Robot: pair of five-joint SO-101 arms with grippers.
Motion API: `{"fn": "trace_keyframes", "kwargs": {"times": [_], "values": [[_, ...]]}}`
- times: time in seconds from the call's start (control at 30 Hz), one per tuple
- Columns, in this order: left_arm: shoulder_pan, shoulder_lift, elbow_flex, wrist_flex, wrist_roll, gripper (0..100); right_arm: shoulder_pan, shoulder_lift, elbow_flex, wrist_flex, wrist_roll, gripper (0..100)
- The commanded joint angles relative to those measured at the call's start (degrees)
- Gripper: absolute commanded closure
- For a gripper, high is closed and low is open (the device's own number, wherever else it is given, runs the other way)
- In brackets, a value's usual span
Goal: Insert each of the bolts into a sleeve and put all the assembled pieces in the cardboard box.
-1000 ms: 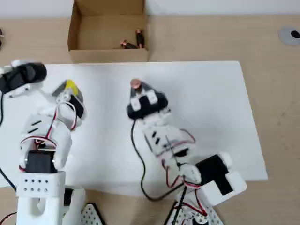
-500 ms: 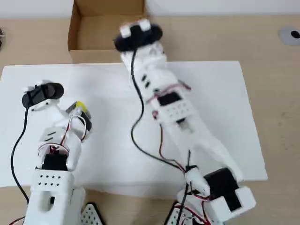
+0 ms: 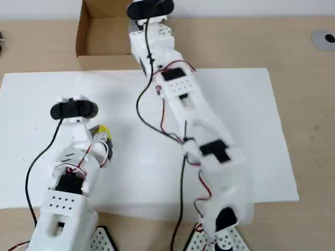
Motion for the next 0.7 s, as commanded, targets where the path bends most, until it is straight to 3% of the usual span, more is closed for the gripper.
{"fn": "trace_keyframes", "kwargs": {"times": [0.0, 0.53, 0.67], "values": [[0.44, -0.04, -0.26, -1.14, -0.44, 99, 1.89, 6.55, -17.36, 3.16, -0.79, 98.8], [3.16, -0.13, 0.44, -1.14, -2.55, 99, 2.95, 38.99, -61.23, 22.42, -0.79, 98.4], [3.16, -0.13, 0.44, -1.14, -2.73, 99, 2.95, 42.07, -66.24, 26.73, -0.79, 88.1]]}}
